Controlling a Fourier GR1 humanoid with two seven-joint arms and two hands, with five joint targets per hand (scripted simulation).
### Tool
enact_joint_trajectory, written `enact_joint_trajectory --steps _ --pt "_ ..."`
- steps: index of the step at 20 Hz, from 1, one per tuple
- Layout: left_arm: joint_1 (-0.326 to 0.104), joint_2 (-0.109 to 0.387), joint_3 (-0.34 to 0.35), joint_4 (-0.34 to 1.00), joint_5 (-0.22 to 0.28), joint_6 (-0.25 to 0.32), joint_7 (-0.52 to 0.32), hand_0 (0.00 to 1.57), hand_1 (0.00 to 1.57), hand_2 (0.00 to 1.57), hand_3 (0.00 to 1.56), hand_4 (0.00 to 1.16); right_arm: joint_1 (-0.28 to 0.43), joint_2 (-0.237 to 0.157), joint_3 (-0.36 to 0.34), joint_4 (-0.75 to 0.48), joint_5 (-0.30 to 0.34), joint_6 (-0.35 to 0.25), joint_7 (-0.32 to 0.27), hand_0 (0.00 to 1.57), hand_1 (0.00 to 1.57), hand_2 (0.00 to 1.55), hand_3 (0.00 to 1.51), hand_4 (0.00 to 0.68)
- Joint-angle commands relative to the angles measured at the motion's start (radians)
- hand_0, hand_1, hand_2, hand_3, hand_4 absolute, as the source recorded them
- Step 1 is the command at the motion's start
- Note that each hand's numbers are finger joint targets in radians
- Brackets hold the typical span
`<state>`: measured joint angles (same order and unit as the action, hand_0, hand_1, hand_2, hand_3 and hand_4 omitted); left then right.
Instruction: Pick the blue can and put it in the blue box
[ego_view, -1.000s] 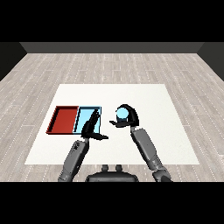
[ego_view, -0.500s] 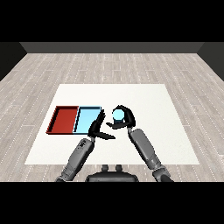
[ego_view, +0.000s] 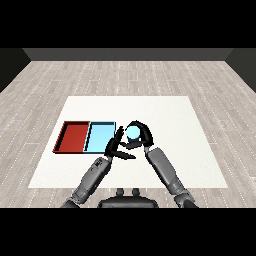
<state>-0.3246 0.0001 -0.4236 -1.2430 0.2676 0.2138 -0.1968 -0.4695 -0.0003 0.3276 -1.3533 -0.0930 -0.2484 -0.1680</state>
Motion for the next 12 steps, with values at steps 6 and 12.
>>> enact_joint_trajectory --steps 6,12 --pt "-0.015 0.012 0.054 0.043 -0.004 -0.066 -0.016 0.0 0.0 0.0 0.0 0.0 0.032 0.0 0.092 0.004 -0.002 -0.054 -0.046 1.44 1.44 1.47 1.42 0.615" --pt "-0.08 0.0 -0.043 0.095 0.028 0.037 -0.05 0.0 0.0 0.0 0.0 0.0 -0.03 0.0 0.131 0.039 -0.072 -0.085 -0.043 1.47 1.47 1.46 1.41 0.584"
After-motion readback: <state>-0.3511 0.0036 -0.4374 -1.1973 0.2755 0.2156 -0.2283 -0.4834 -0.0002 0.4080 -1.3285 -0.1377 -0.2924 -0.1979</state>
